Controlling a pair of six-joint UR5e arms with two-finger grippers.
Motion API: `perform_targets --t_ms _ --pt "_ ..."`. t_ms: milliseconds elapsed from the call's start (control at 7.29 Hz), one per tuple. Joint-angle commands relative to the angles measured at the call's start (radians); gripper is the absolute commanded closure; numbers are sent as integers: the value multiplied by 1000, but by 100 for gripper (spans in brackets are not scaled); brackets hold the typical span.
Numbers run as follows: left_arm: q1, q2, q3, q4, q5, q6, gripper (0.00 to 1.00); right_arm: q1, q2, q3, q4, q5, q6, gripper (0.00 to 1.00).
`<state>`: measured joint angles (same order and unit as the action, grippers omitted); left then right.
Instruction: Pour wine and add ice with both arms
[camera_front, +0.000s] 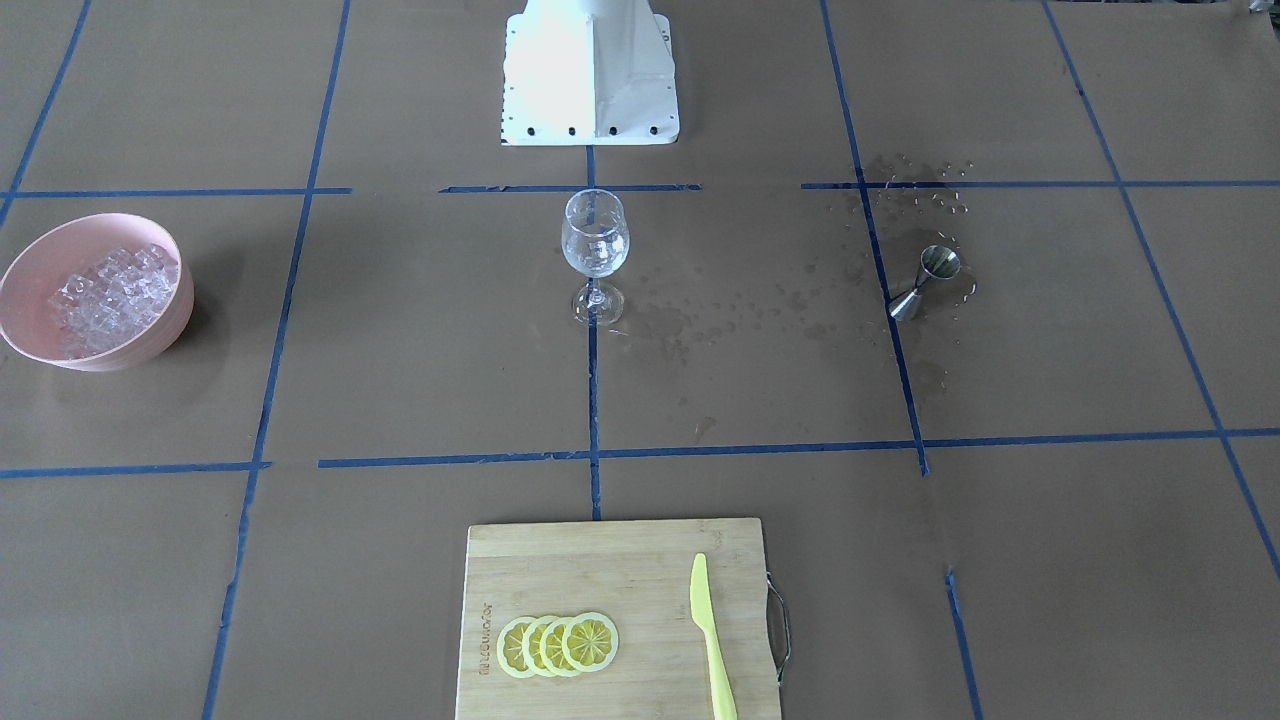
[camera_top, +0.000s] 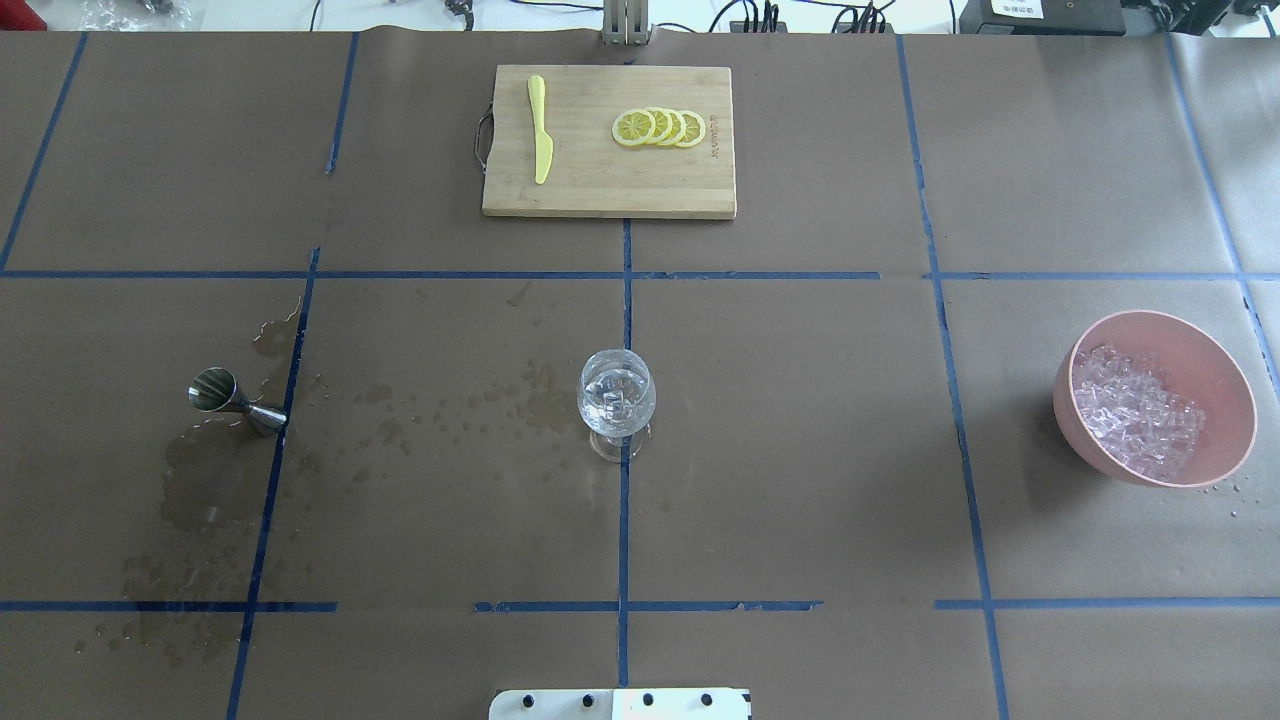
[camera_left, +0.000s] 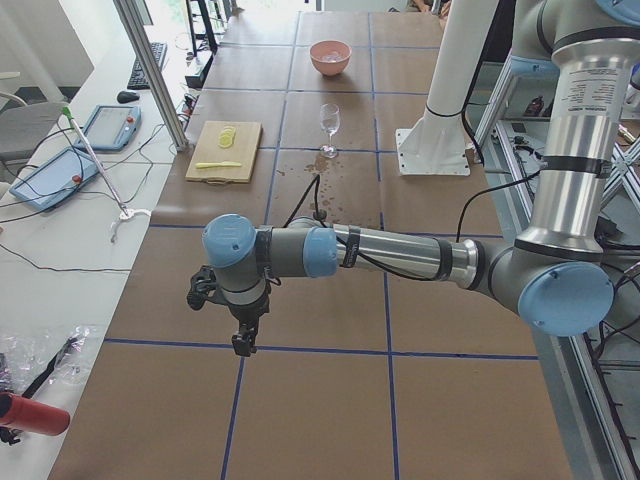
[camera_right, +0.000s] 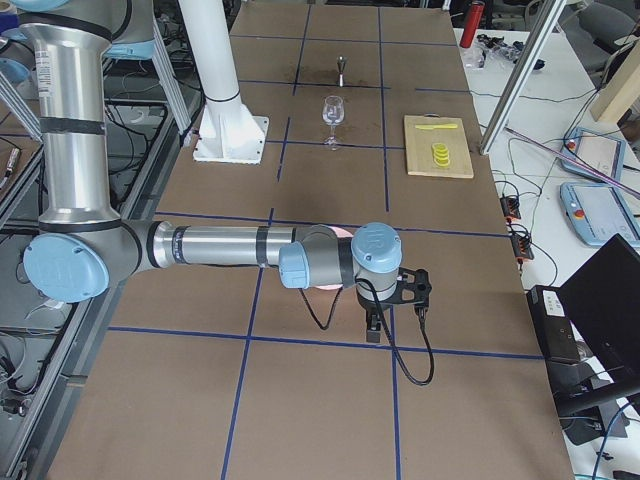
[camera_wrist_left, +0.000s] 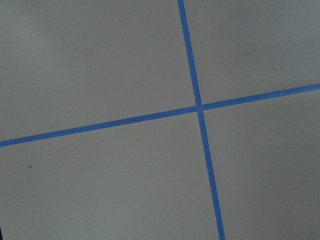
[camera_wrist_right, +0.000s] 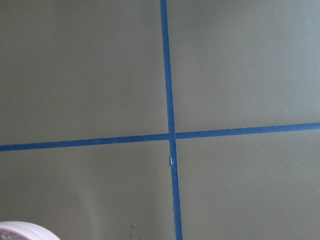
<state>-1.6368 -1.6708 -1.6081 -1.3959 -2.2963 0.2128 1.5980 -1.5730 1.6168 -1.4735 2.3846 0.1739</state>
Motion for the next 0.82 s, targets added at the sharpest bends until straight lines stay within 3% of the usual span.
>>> perform_targets --t_ms 0,412,686 --pt "0 2 -1 2 0 -32 0 0 -1 0 -19 1 1 0" --pt "0 0 -12 0 -6 -113 0 -1 -1 0 -18 1 3 0" --pt "2 31 22 -104 -3 -107 0 -1 -1 0 -17 1 3 0"
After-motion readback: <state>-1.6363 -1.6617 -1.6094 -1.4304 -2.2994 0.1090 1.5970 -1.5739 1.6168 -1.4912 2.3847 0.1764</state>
